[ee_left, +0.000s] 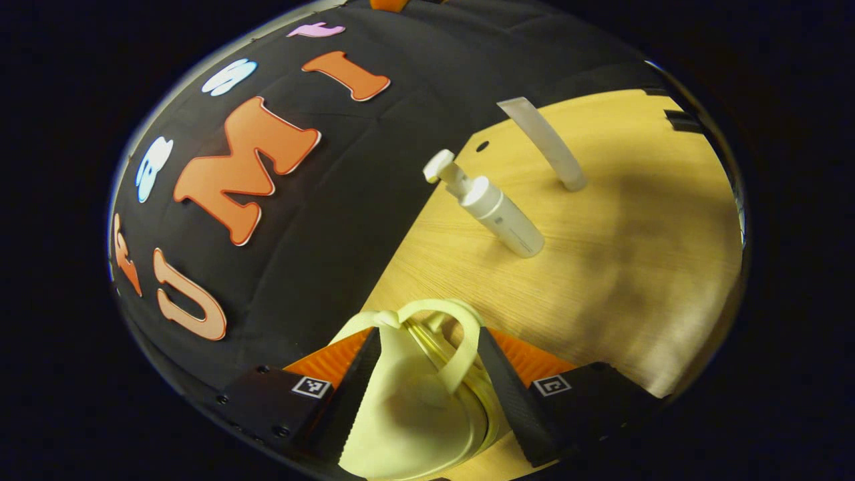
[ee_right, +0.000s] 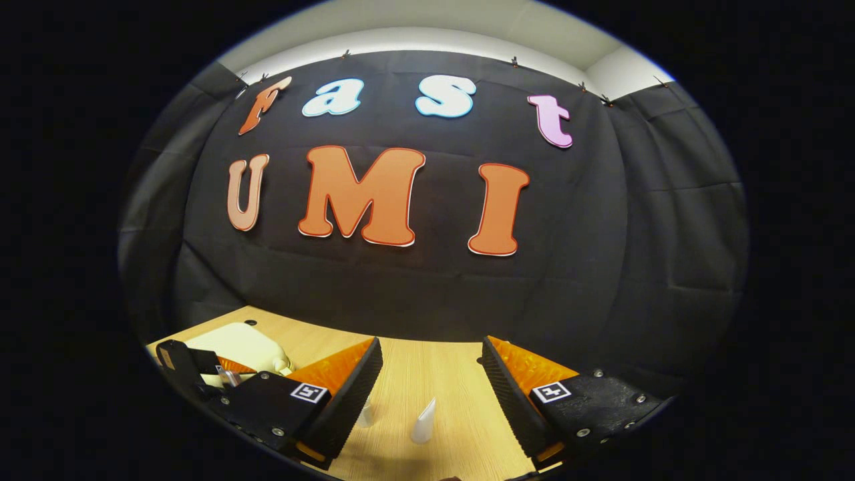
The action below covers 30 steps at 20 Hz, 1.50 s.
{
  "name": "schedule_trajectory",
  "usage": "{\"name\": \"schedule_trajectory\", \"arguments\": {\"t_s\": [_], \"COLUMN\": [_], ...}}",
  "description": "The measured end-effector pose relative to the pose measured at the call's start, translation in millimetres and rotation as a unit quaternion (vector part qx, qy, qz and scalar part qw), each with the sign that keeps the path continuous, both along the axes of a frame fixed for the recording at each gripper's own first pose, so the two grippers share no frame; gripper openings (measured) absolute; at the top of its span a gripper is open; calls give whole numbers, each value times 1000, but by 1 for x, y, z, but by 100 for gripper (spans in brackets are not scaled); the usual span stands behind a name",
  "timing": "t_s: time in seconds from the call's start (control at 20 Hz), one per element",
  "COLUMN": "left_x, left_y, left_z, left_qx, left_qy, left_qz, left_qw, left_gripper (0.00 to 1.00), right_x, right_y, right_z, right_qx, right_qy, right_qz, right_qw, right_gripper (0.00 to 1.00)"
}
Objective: First open the suitcase, pack the skin care products into it, and then close the suitcase.
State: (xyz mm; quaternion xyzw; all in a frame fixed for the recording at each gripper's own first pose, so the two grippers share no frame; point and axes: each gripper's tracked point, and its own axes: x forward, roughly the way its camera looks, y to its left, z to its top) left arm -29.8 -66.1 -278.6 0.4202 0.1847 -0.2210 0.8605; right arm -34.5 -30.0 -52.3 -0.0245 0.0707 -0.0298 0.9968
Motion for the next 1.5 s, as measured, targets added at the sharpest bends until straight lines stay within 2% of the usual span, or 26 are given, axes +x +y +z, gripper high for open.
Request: {"name": "schedule_trajectory", "arguments": {"t_s": [0.1, 0.2, 0.25, 0.35, 0.4, 0.5, 0.55, 0.6, 0.65, 0.7, 0.75, 0.95, 1.2, 1.5], "left_x": [-1, 1, 2, 9, 10, 8, 6, 5, 4, 7, 12, 21, 38, 44], "left_y": [4, 7, 7, 10, 11, 9, 9, 10, 9, 10, 12, 32, 80, 132], "left_z": [-16, -25, -26, -23, -25, -20, -16, -16, -15, -7, 1, 42, 97, 129], "left_qx": [31, 50, 57, 76, 83, 89, 87, 82, 67, 50, 48, -37, -97, -99], "left_qy": [11, 12, 10, -4, -3, -12, -16, -11, -7, -28, -38, -32, -46, -91], "left_qz": [-3, -1, 0, 3, 3, 2, 3, 8, 13, 19, 31, 87, 134, 163], "left_qw": [999, 999, 998, 997, 997, 996, 996, 997, 998, 998, 998, 995, 985, 977], "left_gripper": [93, 86, 89, 65, 62, 46, 34, 27, 26, 26, 6, 6, 5, 5], "right_x": [-3, -4, -4, -5, -5, -4, -3, -3, -3, -1, 0, 3, 8, 17], "right_y": [-2, -3, -3, -3, -3, 0, 1, 2, 4, 5, 6, 13, 21, 26], "right_z": [-2, -2, -2, -2, -4, -3, -2, -2, -1, -3, -3, -3, -4, -4], "right_qx": [-2, -6, -5, -4, -4, -3, -3, -4, -4, -5, -6, -6, -22, -27], "right_qy": [2, 3, 3, 4, 4, 3, 2, 2, 1, 3, 3, 5, 13, 14], "right_qz": [-2, -4, -4, -4, -5, -1, 0, 2, 4, 6, 7, 15, 26, 29], "right_qw": [1000, 1000, 1000, 1000, 1000, 1000, 1000, 1000, 1000, 1000, 1000, 1000, 999, 999], "right_gripper": [95, 95, 95, 95, 95, 95, 95, 95, 95, 95, 95, 95, 95, 95]}}
